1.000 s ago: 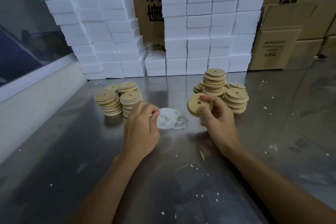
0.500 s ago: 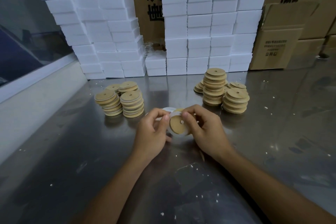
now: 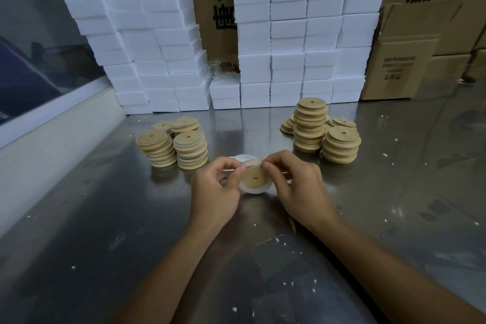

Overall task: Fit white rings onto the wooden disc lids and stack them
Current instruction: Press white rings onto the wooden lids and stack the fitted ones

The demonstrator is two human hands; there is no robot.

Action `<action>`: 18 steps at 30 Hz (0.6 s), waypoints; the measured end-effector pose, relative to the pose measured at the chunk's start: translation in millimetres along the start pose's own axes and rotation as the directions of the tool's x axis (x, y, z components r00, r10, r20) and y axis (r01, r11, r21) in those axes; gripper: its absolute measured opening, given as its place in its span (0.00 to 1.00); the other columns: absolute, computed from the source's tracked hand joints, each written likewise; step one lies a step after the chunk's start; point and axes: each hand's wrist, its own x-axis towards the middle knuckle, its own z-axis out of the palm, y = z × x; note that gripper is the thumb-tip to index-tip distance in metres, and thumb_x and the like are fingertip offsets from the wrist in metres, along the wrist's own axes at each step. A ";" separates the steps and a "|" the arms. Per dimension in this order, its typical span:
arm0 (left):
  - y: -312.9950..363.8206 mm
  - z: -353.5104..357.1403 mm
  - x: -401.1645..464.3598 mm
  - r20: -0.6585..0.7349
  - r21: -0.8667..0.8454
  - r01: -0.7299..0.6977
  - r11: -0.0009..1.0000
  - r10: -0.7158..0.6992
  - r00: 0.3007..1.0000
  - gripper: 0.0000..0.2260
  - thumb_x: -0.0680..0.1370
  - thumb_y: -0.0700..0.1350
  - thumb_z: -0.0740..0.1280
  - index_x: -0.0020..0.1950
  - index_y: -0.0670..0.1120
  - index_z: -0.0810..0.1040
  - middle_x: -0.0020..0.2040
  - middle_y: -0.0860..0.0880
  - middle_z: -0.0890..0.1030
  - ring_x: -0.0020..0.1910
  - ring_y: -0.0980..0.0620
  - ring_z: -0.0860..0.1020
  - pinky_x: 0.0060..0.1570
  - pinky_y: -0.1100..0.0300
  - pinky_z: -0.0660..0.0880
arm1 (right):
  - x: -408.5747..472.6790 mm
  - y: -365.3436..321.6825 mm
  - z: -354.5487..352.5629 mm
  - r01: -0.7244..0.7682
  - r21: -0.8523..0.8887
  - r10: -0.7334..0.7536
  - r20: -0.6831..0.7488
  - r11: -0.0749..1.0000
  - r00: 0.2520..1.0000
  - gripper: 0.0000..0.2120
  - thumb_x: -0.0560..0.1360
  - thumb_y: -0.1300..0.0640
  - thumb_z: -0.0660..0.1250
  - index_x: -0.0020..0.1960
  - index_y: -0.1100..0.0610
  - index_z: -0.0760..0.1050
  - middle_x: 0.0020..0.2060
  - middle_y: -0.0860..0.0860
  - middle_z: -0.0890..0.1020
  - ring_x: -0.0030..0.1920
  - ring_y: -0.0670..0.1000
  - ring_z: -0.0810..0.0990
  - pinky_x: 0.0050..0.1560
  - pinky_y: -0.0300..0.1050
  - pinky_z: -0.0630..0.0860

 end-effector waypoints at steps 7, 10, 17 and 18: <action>-1.2 -3.9 2.0 -0.003 0.072 -0.027 0.997 0.028 1.000 0.14 0.75 0.35 0.71 0.39 0.55 0.79 0.38 0.62 0.83 0.39 0.63 0.82 0.40 0.72 0.75 | 0.1 2.6 0.7 -0.016 -0.036 0.017 0.024 0.999 1.000 0.03 0.78 0.59 0.69 0.49 0.58 0.82 0.41 0.47 0.85 0.43 0.44 0.81 0.42 0.32 0.76; -0.7 -4.8 2.2 -0.009 0.084 -0.034 0.996 0.035 0.999 0.14 0.74 0.34 0.71 0.38 0.54 0.79 0.36 0.60 0.83 0.38 0.63 0.82 0.40 0.72 0.75 | 0.9 2.2 0.3 -0.016 -0.029 0.016 0.032 0.999 0.999 0.03 0.78 0.59 0.69 0.49 0.58 0.82 0.41 0.47 0.85 0.44 0.43 0.81 0.43 0.31 0.77; 3.2 -4.9 -0.1 -0.017 0.115 -0.072 0.991 0.075 0.997 0.15 0.74 0.34 0.72 0.38 0.55 0.78 0.36 0.58 0.82 0.37 0.64 0.81 0.38 0.73 0.75 | 2.2 1.0 -0.6 0.005 -0.023 -0.005 0.013 1.000 1.000 0.02 0.77 0.59 0.70 0.48 0.57 0.81 0.40 0.43 0.83 0.41 0.42 0.82 0.42 0.28 0.76; 3.4 -5.2 -0.2 -0.013 0.116 -0.073 0.991 0.075 0.997 0.15 0.74 0.34 0.71 0.38 0.54 0.78 0.36 0.58 0.82 0.38 0.64 0.81 0.38 0.74 0.74 | 2.3 1.1 -0.9 0.008 -0.025 -0.008 0.016 1.000 1.000 0.02 0.77 0.59 0.71 0.48 0.57 0.81 0.40 0.43 0.83 0.41 0.41 0.83 0.42 0.28 0.76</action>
